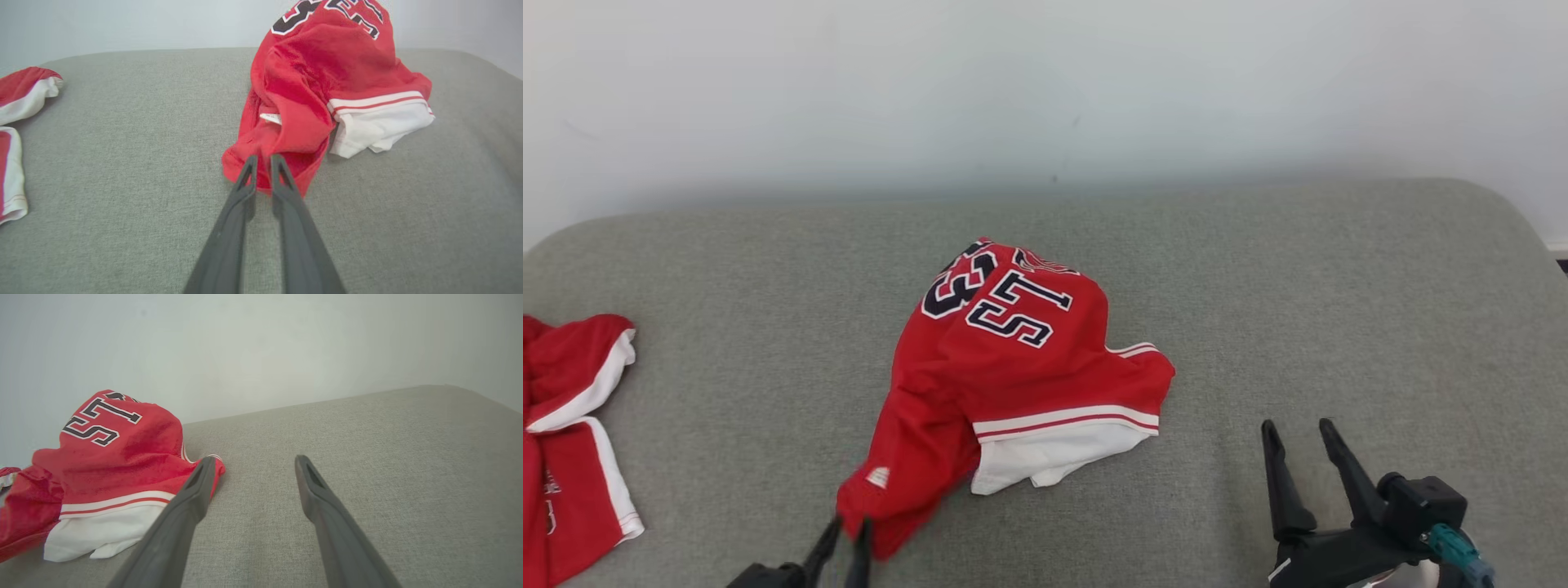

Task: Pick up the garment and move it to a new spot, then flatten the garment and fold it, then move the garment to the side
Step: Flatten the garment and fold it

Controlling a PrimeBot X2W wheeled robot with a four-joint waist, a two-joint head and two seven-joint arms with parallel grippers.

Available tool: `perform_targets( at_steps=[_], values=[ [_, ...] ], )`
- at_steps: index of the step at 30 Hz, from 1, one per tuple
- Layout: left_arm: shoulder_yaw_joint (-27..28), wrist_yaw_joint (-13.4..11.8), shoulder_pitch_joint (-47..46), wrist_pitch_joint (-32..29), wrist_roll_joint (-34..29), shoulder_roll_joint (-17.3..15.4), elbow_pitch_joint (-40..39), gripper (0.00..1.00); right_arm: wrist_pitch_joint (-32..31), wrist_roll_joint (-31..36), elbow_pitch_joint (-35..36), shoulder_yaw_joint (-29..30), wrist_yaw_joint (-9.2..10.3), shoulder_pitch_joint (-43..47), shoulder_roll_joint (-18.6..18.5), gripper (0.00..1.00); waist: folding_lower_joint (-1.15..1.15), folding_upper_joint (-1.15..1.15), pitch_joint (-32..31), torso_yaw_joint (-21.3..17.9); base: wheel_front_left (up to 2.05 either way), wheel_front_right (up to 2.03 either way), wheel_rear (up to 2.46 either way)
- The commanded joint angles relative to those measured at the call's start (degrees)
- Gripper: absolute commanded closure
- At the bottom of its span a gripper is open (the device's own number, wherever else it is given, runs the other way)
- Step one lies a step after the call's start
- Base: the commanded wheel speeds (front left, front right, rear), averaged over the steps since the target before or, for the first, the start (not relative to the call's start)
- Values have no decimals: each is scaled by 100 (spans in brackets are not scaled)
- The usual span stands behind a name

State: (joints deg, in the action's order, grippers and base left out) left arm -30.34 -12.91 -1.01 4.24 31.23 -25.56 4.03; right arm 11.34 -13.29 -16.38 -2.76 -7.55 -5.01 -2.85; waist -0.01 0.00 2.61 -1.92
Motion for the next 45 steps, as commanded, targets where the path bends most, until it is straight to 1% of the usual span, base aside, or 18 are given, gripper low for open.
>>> perform_targets(
  at_steps=[1, 4, 7, 12, 16, 21, 23, 27, 28, 30, 33, 34, 35, 36, 39, 42, 45],
  values=[
    [71, -2, -50, 226, 36, 122, -74, 0, -77, -57, -63, -53, 12, -4, -8, 0, 1, 0, -86, 132, 0, 0, 0],
    [232, -91, -173, 623, -41, 191, -167, 0, -192, -77, -216, -213, 12, -79, -4, 0, 1, 0, -129, 263, 0, 0, 0],
    [370, -241, -236, 829, -139, 246, -202, 0, -231, -108, -492, -333, 12, -204, -9, 0, 1, 0, -160, 383, 0, 0, 0],
    [646, -509, -216, 999, -238, 255, -199, 0, -294, -129, -1216, -491, 12, -596, -6, 0, 1, 0, -205, 537, 0, 0, 0],
    [819, -615, -130, 1055, -313, 228, -243, 0, -267, -276, -1946, -622, 12, -1000, -6, 0, 1, 0, -209, 656, 0, 0, 0],
    [963, -662, -24, 1079, -369, 179, -337, 0, -272, -349, -2868, -893, 13, -1581, -8, 0, 1, 0, -116, 807, 0, 0, 0],
    [982, -639, -36, 1087, -364, 199, -357, 0, -267, -426, -3274, -943, 13, -1819, -10, 0, 1, 0, -64, 884, 0, 0, 0],
    [972, -587, -117, 1083, -398, 248, -369, 0, -244, -472, -4085, -920, 13, -2289, -4, 0, 1, 0, 55, 1056, 0, 0, 0],
    [972, -587, -117, 1083, -398, 248, -369, 0, -244, -472, -4085, -920, 13, -2289, -4, 0, 1, 0, 55, 1056, 0, 0, 0],
    [973, -582, -145, 1086, -402, 267, -358, 0, -212, -384, -4485, -827, 13, -2496, -9, 0, 1, 0, 98, 1131, 0, 0, 0],
    [996, -551, -170, 1087, -397, 283, -319, 0, -153, -477, -4896, -824, 13, -2699, -4, 0, 1, 0, 121, 1215, 0, 0, 0],
    [1016, -550, -162, 1089, -391, 288, -311, 0, -198, -486, -5035, -877, 13, -2726, -3, 5, 1, 0, 119, 1230, 0, 0, 0],
    [1028, -547, -149, 1090, -386, 294, -302, 0, -236, -543, -5126, -931, 13, -2744, -2, 56, 1, 0, 115, 1242, 0, 0, 0],
    [1040, -542, -134, 1091, -383, 295, -287, 0, -232, -617, -5179, -984, 13, -2768, 3, 99, 1, 0, 107, 1251, 0, 0, 0],
    [1099, -572, -58, 1094, -370, 300, -262, 0, -63, -752, -5257, -1102, 13, -2843, 5, 100, 1, 0, 56, 1215, 0, 0, 0],
    [1143, -568, 12, 1096, -348, 334, -261, 0, 215, -730, -5267, -1069, 13, -3123, -57, 100, 1, 0, -41, 1100, 0, 0, 0],
    [1142, -547, 59, 1098, -344, 376, -238, 0, 313, -808, -5212, -940, 13, -3199, -284, 100, 1, 0, -86, 1006, 0, 0, 0]
  ],
)
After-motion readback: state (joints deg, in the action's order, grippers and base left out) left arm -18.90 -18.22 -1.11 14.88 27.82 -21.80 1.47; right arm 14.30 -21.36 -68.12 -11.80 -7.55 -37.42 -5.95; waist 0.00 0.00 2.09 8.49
